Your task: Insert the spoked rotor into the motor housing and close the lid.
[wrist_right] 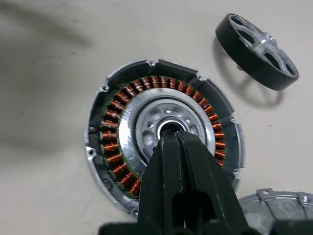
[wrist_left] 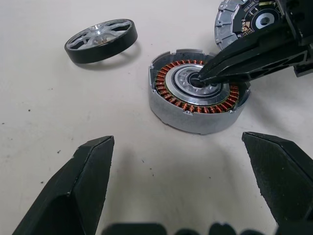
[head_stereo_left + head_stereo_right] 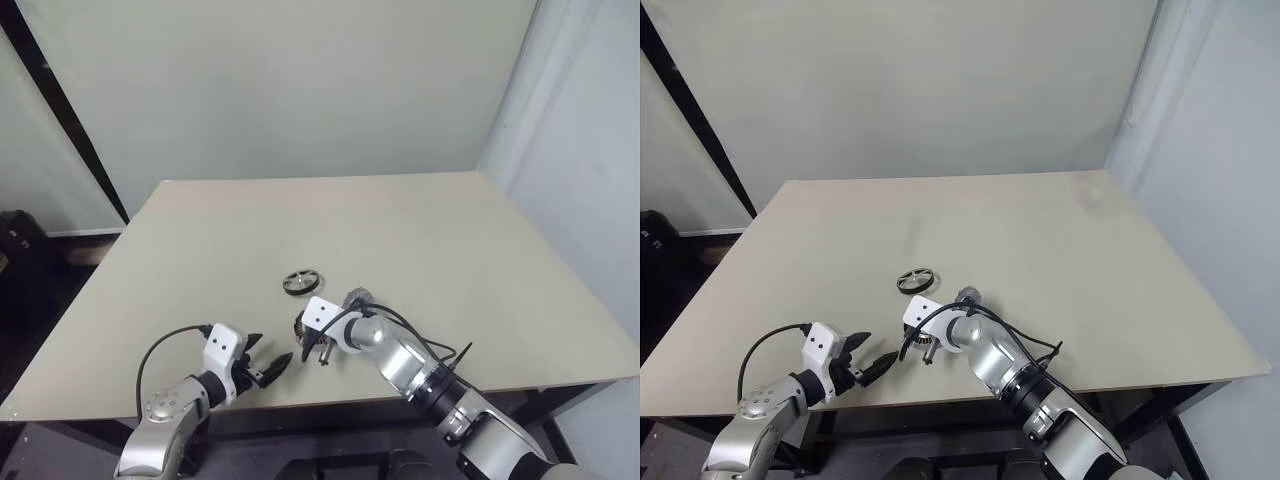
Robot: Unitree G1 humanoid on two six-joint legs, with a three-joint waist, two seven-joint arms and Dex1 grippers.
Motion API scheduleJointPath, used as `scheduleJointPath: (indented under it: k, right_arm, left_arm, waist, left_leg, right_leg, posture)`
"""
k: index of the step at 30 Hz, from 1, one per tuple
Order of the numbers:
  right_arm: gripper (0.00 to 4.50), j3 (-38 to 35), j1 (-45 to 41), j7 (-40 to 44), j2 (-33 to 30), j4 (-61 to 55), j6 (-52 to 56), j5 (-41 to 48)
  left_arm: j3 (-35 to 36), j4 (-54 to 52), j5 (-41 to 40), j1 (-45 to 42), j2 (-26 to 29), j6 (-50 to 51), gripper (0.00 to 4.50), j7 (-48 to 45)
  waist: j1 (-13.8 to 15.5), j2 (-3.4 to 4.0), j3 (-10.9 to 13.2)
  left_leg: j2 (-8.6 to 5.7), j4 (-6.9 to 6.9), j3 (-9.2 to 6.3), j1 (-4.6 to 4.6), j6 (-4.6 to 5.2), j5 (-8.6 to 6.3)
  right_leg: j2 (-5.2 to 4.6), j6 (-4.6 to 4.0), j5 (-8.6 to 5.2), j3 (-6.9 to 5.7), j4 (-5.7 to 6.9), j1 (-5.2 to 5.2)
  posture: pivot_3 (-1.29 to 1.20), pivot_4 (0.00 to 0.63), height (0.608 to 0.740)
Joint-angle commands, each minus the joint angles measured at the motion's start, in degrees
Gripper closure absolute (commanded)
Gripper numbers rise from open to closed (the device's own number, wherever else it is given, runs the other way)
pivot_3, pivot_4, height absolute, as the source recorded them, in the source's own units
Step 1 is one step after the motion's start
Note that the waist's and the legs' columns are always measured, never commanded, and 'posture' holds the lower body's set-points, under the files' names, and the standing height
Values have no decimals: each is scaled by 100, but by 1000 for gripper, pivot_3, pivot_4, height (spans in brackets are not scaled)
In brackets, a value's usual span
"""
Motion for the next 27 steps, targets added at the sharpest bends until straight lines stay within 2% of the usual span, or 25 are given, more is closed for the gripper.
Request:
scheduleJointPath:
  k: [1, 27]
  right_arm:
    - [4481, -41, -143, -106, 55, 44, -108, -139]
    - [4481, -110, -95, -554, 300, 351, -697, -286]
  left_arm:
    - [10, -298, -14, -27, 4, -65, 0, 24]
    - [-18, -418, -21, 81, -62, -44, 0, 98]
  waist:
    - [1, 0, 0]
    - [0, 0, 0]
  left_leg:
    - [0, -1, 0, 0, 0, 0]
    - [0, -11, -1, 1, 0, 0]
  right_leg:
    - [0, 0, 0, 0, 0, 0]
    - [0, 0, 0, 0, -1, -3]
  posture:
    - [0, 0, 740]
    - [0, 0, 740]
